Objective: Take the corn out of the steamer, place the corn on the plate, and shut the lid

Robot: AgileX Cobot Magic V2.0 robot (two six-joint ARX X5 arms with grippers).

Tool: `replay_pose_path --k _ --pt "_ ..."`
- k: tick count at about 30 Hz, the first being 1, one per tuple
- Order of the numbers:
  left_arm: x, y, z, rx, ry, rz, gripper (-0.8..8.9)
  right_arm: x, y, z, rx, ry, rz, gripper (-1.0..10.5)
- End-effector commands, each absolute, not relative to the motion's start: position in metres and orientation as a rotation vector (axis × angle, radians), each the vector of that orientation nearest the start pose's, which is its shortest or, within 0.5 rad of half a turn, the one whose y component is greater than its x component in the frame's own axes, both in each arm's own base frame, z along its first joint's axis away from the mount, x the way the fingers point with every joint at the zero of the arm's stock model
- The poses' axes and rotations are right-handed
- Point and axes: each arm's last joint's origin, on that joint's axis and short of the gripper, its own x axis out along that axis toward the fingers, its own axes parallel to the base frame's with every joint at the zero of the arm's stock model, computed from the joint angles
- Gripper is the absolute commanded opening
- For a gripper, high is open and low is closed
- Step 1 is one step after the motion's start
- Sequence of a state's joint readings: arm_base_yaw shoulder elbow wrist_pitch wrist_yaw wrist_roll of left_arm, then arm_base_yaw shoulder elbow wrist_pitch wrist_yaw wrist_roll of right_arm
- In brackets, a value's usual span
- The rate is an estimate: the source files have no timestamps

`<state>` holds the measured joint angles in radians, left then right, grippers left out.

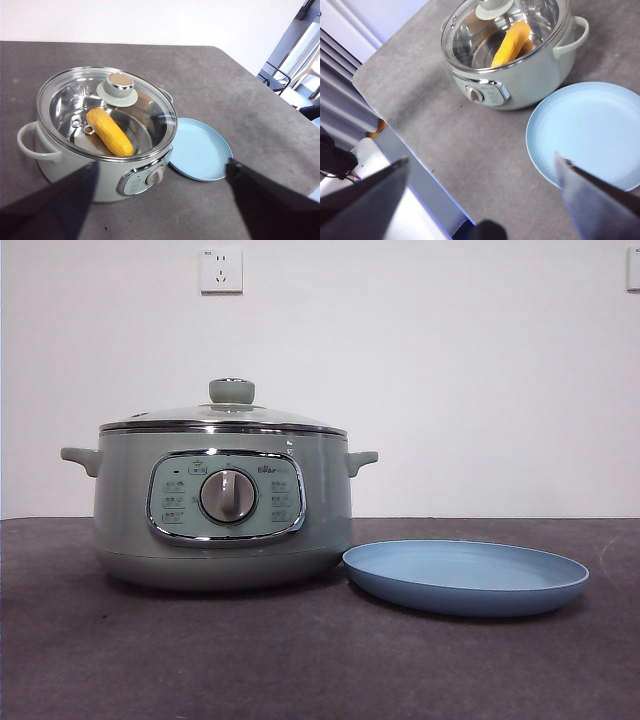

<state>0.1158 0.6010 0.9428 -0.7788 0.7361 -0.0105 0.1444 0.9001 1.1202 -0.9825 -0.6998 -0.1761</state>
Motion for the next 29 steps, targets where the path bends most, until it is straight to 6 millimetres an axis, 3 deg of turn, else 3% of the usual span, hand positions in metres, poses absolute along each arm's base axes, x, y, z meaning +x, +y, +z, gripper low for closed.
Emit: replay_pose_path --k 1,7,13,22,29 --pt "0.095 -0.008 0.355 -0.178 0.393 -0.609 6.78 0.144 0.04 0.362 0.049 0.663 0.868 5.4" --pt "0.106 -0.008 0.36 -0.157 0.348 -0.618 6.78 0.144 0.04 0.362 0.047 0.659 0.867 5.4" --pt "0.13 -0.011 0.375 -0.138 0.328 -0.659 6.78 0.144 0.04 0.362 0.048 0.66 0.867 5.4" --pt "0.195 -0.029 0.395 -0.087 0.314 -0.683 6.78 0.145 0.04 0.362 0.048 0.661 0.867 5.4" --pt "0.254 -0.061 0.39 -0.027 0.303 -0.649 6.78 0.145 0.04 0.362 0.047 0.662 0.864 5.4"
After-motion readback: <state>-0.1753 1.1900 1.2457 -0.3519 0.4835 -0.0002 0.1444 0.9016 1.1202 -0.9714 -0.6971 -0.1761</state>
